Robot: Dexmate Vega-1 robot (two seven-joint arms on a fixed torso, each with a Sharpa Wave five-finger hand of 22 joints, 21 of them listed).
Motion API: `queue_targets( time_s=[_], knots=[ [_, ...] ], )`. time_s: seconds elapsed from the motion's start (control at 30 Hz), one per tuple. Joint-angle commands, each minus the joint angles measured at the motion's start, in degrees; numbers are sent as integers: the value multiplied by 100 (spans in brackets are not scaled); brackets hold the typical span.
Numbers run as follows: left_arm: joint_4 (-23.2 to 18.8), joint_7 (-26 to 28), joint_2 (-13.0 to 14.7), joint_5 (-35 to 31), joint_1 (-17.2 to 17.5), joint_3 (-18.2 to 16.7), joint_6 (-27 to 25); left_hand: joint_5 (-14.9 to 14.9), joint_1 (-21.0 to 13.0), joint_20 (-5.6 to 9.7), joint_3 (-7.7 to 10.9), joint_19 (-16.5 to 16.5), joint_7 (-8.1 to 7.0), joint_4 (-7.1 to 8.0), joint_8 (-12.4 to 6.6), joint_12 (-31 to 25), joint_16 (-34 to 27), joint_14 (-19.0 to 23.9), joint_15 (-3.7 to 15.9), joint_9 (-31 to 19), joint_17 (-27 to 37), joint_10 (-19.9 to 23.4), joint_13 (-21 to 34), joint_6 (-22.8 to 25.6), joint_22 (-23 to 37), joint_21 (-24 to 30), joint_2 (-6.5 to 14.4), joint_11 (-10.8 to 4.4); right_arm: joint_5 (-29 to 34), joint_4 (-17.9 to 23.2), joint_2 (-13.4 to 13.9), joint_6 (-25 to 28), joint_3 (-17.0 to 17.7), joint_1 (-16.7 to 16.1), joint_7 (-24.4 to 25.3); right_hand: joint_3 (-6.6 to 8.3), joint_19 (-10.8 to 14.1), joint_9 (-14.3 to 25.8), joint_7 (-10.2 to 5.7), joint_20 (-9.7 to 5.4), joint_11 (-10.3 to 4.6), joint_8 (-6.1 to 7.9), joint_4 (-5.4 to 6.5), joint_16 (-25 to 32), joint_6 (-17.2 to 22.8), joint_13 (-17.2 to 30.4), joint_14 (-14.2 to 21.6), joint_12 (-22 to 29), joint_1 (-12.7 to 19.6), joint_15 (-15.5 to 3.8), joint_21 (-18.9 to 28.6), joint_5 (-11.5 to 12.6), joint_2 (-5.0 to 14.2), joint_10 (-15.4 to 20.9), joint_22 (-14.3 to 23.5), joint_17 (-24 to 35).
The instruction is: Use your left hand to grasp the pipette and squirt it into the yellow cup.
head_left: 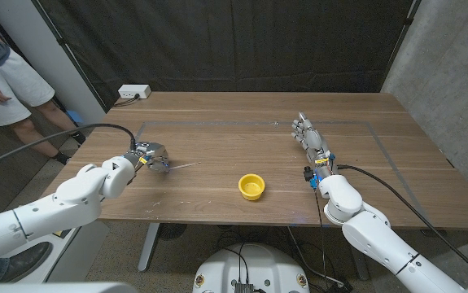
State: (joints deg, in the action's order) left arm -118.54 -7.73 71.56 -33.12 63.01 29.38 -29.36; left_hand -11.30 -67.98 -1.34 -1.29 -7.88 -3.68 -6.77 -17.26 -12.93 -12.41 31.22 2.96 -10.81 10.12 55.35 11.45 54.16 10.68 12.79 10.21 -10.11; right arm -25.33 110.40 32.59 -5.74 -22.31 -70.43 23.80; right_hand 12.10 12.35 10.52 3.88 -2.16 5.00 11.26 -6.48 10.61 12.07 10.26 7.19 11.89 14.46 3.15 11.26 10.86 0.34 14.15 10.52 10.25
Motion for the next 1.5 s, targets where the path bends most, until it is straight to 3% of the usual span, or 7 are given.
queue_targets(
  time_s=[0.03, 0.6, 1.03, 1.5],
  knots=[
    [-155, -110, 87, 14, 114, -60, -201, 23, 41, -79, 43, -65, 77, 17, 26, 76, 52, 9, 517, -4, 15, -32, 11, -47, -1, 32, -50, 63, -35, -5, 11, 27, -12, 16, -40, -12, 13, 34, -13, 14, -2, 0, 0, 6, 32, 30, 43, 34, 44, -10, 35, -18, 40, 30, 13, 24],
    [-33, -195, -96, -80, -78, 78, -95, 33, -65, -89, 169, -102, 121, 12, 75, 105, 74, 43, 498, -11, 12, 43, 17, -10, -1, 20, -33, 101, -45, -32, -11, 3, -9, 20, -19, -17, 2, 34, -18, 21, 7, -3, -1, 5, 27, 31, 42, 31, 42, -2, 33, -19, 46, 29, 14, 24],
    [-23, 39, -224, -89, -52, 56, -104, 30, -149, 104, 317, -153, 141, 37, 51, 89, 42, 230, 568, -23, 10, 221, 21, 165, -2, 17, 1, 61, -53, -96, -48, -52, -24, 31, -30, -22, -3, 35, -11, 23, -13, -2, -3, 2, 32, 31, 36, 28, 41, 6, 32, -19, 48, 24, 15, 24],
    [-180, 549, -125, -86, 150, -188, -267, 47, -99, 174, 378, -244, 130, 116, 64, 114, 46, 310, 563, -28, 10, 268, 24, 205, -1, 37, -17, 68, -53, -91, -48, -115, 4, -1, -21, -25, -5, 35, -14, 25, 13, -5, -5, 2, 26, 31, 36, 25, 41, 10, 32, -19, 52, 20, 15, 24]
  ],
)
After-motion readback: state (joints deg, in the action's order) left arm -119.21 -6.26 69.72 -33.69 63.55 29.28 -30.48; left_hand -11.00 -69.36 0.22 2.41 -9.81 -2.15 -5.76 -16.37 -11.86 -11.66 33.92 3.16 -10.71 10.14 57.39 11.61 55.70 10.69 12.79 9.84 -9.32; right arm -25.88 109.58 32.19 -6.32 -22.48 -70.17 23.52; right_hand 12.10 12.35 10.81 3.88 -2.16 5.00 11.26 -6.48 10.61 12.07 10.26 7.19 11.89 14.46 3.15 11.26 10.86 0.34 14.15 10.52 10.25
